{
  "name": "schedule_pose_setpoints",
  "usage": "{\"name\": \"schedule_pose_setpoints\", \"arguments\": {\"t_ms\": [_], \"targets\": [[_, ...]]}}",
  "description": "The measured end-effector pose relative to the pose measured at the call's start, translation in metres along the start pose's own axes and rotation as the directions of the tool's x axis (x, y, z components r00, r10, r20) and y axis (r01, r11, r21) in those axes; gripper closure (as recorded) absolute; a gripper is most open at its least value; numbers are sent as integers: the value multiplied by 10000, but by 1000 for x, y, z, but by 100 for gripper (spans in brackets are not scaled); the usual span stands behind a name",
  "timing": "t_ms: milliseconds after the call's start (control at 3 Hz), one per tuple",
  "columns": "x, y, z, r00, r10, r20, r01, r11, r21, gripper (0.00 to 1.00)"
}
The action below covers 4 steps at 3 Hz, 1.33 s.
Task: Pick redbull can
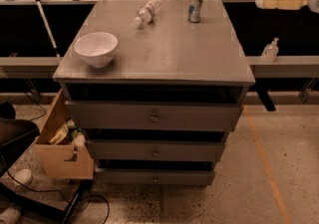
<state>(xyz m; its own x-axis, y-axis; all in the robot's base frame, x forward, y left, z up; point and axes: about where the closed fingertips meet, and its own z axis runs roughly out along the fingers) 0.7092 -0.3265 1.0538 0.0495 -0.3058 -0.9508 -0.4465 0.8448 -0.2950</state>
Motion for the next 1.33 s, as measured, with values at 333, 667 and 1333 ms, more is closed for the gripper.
{"name": "schedule_pose_setpoints", "arguments": {"t_ms": [333, 667, 1333], "targets": [[2, -14, 7, 9989, 297, 373, -314, 9984, 460, 0], [2, -14, 7, 9989, 299, 372, -316, 9984, 460, 0], [15, -23, 96, 9919, 1269, -78, -1255, 9869, 1018, 0]]}}
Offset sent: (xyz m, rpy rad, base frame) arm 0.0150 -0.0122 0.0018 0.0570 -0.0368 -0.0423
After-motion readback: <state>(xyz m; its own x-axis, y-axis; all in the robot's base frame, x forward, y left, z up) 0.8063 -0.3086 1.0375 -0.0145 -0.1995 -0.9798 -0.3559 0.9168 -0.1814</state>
